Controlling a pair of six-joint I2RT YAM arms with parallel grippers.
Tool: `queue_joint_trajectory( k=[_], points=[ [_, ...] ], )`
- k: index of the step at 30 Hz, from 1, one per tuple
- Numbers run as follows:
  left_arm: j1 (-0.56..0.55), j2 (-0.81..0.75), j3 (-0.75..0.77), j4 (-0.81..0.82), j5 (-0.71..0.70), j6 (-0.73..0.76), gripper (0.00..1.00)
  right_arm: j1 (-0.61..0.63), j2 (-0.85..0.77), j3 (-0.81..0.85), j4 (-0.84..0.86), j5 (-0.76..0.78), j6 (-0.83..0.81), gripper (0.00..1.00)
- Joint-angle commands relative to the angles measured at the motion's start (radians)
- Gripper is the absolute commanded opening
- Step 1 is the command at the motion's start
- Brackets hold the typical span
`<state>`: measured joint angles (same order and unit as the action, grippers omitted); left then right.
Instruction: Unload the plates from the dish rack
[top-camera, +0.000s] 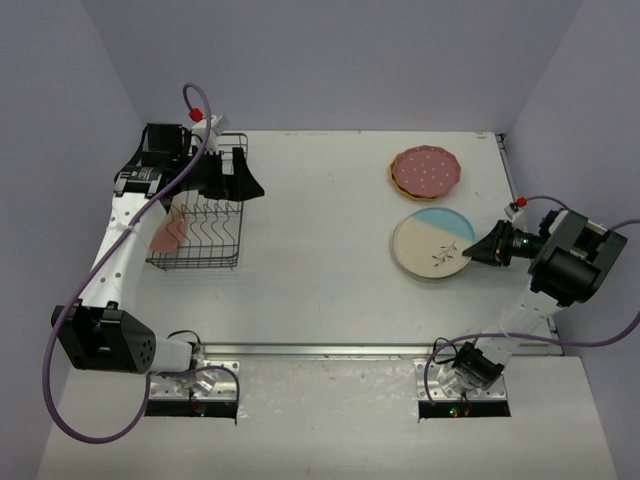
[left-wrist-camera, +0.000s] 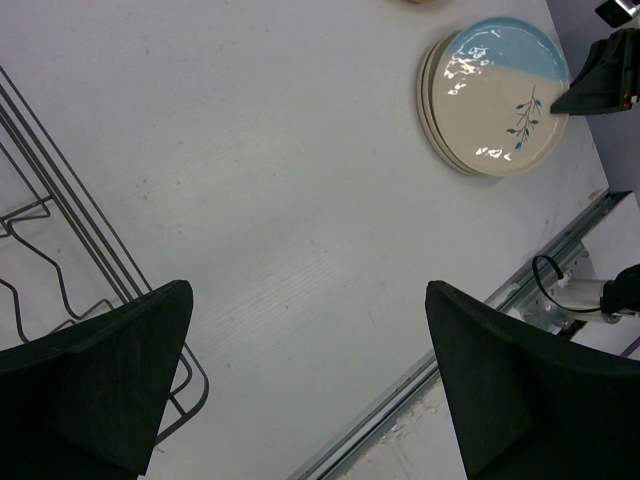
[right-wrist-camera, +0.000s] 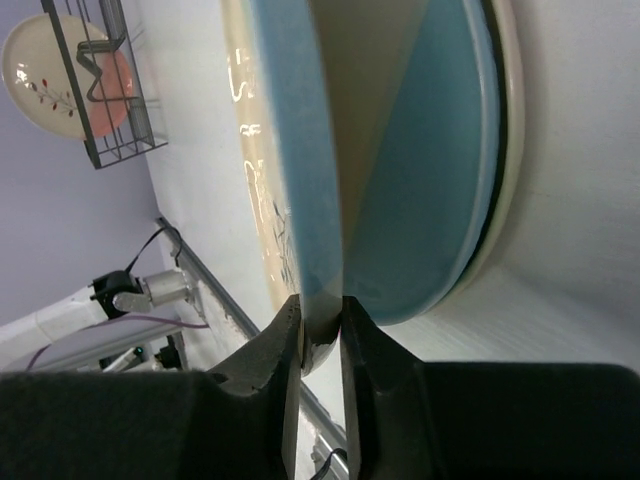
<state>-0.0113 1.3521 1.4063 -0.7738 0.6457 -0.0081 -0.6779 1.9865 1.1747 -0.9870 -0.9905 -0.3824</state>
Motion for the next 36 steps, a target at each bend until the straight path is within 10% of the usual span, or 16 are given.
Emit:
queue_joint_trajectory(
  k=[1,19,24,36],
  points=[
    [0.011,-0.042,0.006,0.03,-0.012,-0.006,1.0,0.021,-0.027,-0.009,-0.014,-0.025,0.071,0.27],
    [0.011,-0.116,0.099,0.026,-0.387,0.003,1.0,0.143,-0.391,-0.017,0.149,0.486,0.131,0.93],
    [0.092,-0.091,0.163,-0.06,-0.612,0.036,1.0,0.226,-0.51,-0.034,0.192,0.483,0.126,0.97],
    [0.397,0.094,0.264,-0.272,-0.337,0.255,0.95,0.523,-0.731,-0.115,0.408,0.571,0.186,0.99]
  ],
)
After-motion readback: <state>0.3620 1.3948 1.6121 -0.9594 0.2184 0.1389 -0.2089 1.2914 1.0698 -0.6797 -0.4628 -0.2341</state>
